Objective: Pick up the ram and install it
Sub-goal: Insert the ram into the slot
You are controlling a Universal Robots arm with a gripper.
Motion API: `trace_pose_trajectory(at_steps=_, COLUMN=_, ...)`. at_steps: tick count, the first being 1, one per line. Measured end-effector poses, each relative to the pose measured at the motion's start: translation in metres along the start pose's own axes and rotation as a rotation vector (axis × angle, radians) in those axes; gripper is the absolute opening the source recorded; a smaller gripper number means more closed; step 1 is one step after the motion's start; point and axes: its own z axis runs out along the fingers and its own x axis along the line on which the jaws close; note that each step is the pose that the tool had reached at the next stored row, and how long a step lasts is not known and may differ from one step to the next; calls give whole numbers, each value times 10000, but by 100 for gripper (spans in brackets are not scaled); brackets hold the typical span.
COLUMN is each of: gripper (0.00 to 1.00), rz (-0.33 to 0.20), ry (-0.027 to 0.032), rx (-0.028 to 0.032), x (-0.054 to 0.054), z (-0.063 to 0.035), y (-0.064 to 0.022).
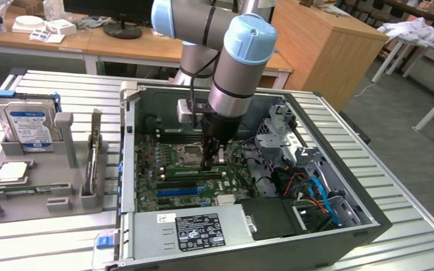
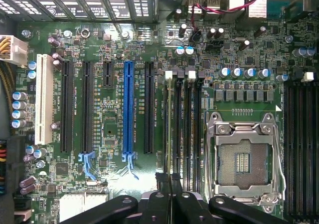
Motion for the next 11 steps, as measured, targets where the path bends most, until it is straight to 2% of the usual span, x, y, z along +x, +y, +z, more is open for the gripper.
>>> trace_pose_trajectory(at_steps=11, gripper=12, rz=0, ry=1, rx=-1, x=0, z=5, y=-2)
